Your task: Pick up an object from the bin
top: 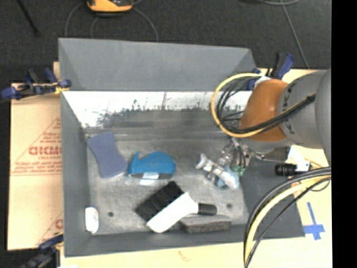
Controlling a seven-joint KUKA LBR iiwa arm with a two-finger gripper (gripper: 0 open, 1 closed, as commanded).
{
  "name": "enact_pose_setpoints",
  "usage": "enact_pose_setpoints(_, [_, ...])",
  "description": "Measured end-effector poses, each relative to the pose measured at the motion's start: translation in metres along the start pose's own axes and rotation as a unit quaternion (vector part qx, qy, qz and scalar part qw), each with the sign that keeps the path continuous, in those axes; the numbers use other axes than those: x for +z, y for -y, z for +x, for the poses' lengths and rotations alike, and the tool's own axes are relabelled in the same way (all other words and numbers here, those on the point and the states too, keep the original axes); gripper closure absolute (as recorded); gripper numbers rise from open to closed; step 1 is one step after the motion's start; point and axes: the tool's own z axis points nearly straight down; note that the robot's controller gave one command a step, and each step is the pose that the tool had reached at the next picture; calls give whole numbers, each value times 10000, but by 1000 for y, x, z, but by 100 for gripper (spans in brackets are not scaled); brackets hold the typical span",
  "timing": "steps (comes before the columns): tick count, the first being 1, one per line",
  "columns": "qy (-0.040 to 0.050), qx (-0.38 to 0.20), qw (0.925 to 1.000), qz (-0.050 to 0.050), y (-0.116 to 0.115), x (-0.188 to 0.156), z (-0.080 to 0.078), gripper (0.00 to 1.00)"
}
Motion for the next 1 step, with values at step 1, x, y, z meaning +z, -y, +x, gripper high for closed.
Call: enact_pose_setpoints(1, [-41,-3,10000,11,1,-5,1,100])
